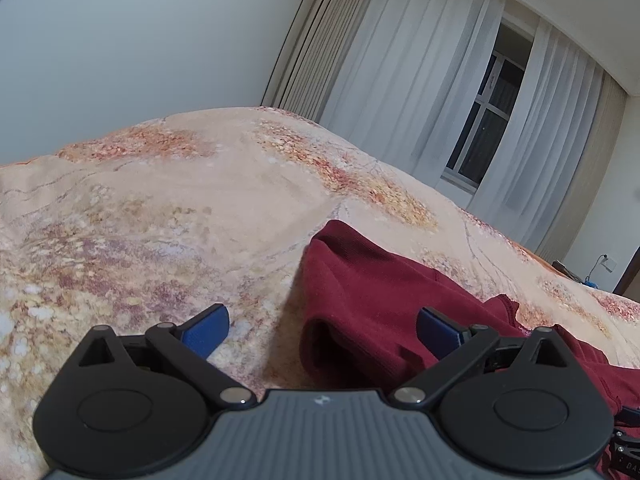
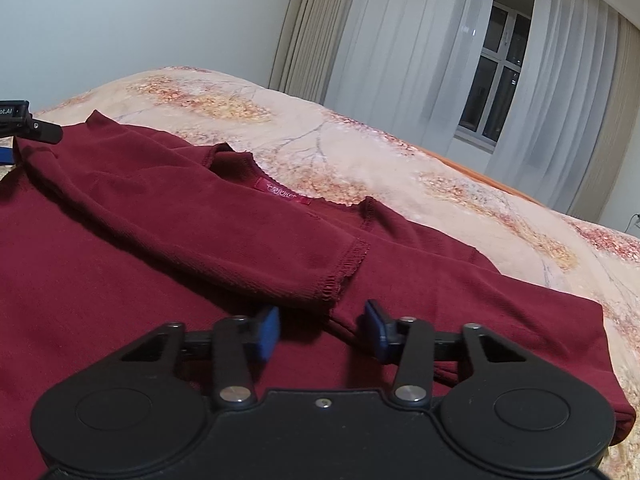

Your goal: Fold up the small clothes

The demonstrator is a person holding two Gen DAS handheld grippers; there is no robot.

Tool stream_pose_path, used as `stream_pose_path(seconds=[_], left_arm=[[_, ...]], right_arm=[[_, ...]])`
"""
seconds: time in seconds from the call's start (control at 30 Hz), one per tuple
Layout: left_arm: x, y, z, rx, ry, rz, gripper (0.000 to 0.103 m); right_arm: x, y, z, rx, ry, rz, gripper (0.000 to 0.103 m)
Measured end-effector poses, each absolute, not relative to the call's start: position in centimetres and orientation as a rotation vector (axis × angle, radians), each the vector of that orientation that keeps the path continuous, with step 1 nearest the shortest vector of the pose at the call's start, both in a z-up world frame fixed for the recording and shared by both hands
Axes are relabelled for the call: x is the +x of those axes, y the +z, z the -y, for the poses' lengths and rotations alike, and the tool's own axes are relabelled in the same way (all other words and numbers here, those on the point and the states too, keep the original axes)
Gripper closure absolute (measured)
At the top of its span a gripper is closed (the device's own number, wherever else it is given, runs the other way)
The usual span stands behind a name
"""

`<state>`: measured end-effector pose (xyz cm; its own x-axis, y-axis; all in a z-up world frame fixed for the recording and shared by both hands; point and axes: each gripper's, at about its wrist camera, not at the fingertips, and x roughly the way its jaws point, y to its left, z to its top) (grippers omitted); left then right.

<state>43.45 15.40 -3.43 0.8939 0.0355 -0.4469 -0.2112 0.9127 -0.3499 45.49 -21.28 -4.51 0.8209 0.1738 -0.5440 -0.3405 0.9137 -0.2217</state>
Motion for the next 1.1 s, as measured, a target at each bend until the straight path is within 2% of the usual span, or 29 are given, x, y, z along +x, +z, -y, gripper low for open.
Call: stream_pose_path(seconds=[0.07, 0.13, 0.3, 0.4, 0.47, 0.53, 0.63, 0.73, 1.1], left_arm=[[43.4, -3.5, -15.4, -0.405, 0.13, -0.443, 0.001], [43.3, -3.6, -15.5, -0.407, 0.128, -0.436, 0.001], [43.2, -3.8, -15.4, -0.407, 0.125, -0.427, 0.001], [43.2, -3.8, -15.3, -0.4, 0.128, -0.431, 0.001], [43.2, -3.7, -15.3, -0.399, 0.128, -0.433, 0.001], [43.2, -3.7, -15.3, -0.4, 0.128, -0.432, 0.001], [43.3, -3.7, -15.3, -0.395, 0.131, -0.434, 0.001], [43.4, -3.8, -15.1, -0.385, 0.135, -0.436, 0.001], [43.6, -4.0, -14.7, -0.352, 0.147, -0.445, 0.0]], right_arm=[[45.4, -4.6, 21.2, -0.319, 0.282, -0.542, 0.074], [45.5, -4.6, 21.3, -0.314, 0.28, -0.543, 0.08], [45.5, -4.6, 21.1, -0.32, 0.28, -0.543, 0.079], [45.4, -4.3, 21.4, -0.309, 0.284, -0.544, 0.066], [45.1, -4.1, 21.8, -0.293, 0.269, -0.542, 0.04], [44.5, -3.7, 22.4, -0.273, 0.243, -0.537, 0.026], [43.6, -3.1, 23.4, -0.25, 0.198, -0.531, 0.017], [43.2, -2.3, 24.1, -0.217, 0.136, -0.497, 0.002], [45.0, -1.7, 23.4, -0.155, -0.026, -0.397, 0.001]])
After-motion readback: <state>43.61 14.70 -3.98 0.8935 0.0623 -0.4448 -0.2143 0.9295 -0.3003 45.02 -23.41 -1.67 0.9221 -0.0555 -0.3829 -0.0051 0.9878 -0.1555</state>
